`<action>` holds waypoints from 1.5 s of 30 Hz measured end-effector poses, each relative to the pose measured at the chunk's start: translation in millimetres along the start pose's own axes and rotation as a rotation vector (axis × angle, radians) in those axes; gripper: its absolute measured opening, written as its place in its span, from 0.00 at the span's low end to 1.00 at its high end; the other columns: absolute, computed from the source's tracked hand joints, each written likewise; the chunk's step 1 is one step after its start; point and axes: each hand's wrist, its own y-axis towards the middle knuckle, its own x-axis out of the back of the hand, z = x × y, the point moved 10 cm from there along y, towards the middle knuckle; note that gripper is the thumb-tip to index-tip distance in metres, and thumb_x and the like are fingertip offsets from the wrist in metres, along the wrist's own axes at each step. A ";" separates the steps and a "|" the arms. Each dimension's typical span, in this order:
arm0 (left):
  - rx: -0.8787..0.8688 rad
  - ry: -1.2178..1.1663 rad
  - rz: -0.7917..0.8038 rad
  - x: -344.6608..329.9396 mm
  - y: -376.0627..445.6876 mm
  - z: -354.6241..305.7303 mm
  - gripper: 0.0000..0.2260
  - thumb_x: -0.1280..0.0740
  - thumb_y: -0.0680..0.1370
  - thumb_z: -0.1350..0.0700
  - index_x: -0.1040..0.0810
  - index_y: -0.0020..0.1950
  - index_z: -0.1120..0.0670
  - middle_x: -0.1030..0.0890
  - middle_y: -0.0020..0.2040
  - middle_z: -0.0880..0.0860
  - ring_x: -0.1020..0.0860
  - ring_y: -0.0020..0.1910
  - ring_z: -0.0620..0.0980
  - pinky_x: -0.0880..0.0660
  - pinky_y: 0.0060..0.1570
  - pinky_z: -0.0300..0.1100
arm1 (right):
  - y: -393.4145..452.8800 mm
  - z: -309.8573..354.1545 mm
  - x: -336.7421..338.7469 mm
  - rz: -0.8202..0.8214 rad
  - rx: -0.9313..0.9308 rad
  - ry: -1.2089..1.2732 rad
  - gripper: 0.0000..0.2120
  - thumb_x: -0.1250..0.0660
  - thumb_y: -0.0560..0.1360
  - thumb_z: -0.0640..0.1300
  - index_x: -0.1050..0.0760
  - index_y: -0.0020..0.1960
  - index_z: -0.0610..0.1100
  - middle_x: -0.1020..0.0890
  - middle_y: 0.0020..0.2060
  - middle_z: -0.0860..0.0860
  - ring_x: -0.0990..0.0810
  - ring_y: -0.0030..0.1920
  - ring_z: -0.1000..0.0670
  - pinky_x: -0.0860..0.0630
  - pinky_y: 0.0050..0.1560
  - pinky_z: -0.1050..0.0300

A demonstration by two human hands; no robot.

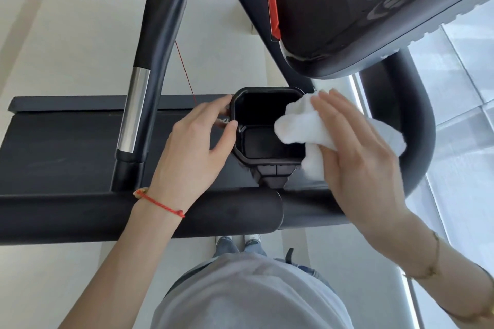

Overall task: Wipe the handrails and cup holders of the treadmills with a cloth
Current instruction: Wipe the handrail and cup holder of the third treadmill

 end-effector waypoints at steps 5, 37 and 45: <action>-0.003 0.004 0.006 -1.7 -0.1 0.2 0.18 0.37 0.81 0.54 0.28 0.71 0.48 0.21 0.58 0.45 0.21 0.54 0.42 0.22 0.58 0.48 | 7.0 -16.0 -8.9 0.100 -0.121 -0.009 0.21 0.36 0.80 0.41 0.32 0.71 0.35 0.27 0.68 0.42 0.27 0.68 0.44 0.34 0.67 0.59; 0.007 0.001 0.019 -2.6 0.1 -3.7 0.19 0.36 0.80 0.54 0.28 0.72 0.51 0.21 0.58 0.47 0.21 0.53 0.42 0.23 0.60 0.44 | 8.6 -44.2 -68.0 0.425 -0.428 0.194 0.25 0.34 0.78 0.46 0.41 0.68 0.37 0.30 0.62 0.43 0.31 0.47 0.50 0.39 0.37 0.63; 0.005 0.011 0.025 -2.7 0.8 -4.4 0.19 0.37 0.80 0.53 0.29 0.72 0.50 0.21 0.58 0.46 0.21 0.53 0.43 0.23 0.59 0.46 | 35.4 -55.1 -71.5 0.398 -0.478 0.043 0.23 0.34 0.78 0.49 0.36 0.65 0.39 0.23 0.55 0.44 0.24 0.53 0.41 0.39 0.42 0.60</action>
